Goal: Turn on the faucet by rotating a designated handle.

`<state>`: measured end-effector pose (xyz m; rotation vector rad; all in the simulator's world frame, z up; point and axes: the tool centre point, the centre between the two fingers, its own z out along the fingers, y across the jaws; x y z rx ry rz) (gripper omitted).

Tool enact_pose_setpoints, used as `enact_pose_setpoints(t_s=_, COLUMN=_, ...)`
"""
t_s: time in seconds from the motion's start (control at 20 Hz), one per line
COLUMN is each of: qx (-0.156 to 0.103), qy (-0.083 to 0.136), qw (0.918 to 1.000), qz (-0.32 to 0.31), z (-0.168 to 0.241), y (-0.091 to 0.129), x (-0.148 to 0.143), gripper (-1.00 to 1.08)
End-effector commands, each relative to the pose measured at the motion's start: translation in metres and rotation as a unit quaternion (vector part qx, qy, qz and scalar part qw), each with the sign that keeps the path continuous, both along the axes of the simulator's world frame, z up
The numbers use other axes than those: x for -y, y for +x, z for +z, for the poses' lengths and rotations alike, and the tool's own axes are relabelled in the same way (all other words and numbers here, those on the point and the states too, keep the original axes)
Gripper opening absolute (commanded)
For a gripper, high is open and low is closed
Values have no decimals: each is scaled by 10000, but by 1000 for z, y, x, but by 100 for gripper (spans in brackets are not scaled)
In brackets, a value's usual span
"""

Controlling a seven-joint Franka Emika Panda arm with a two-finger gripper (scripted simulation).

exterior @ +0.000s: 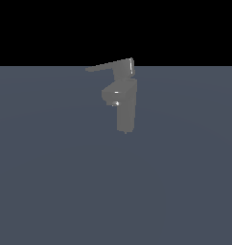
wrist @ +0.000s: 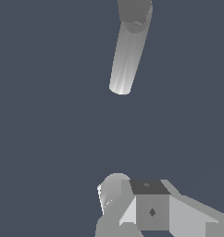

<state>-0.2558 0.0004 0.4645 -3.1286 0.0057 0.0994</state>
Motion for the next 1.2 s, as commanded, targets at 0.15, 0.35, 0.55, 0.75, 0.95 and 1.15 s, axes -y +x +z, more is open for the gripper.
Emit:
enact_pose_setpoints(t_s=0.15, qx=22, qy=25, qw=10000, qz=19, z=1, y=2, x=-2, gripper=-100)
enact_pose_setpoints(t_s=0.35, qx=107, qy=118, qw=9998, qz=103, z=7, y=7, x=-10, gripper=-100)
enact_pose_setpoints(t_s=0.55, qx=141, qy=148, qw=9997, qz=157, z=9, y=8, x=-13, gripper=-100)
enact_pose_setpoints(t_s=0.75, qx=127, qy=149, qw=9998, qz=104, z=9, y=9, x=-13, gripper=-100)
enact_pose_setpoints(t_s=0.95, qx=108, qy=180, qw=9998, qz=-39, z=9, y=16, x=-14, gripper=-100)
enact_pose_setpoints(t_s=1.15, qx=69, qy=223, qw=9993, qz=-286, z=10, y=26, x=-15, gripper=-100)
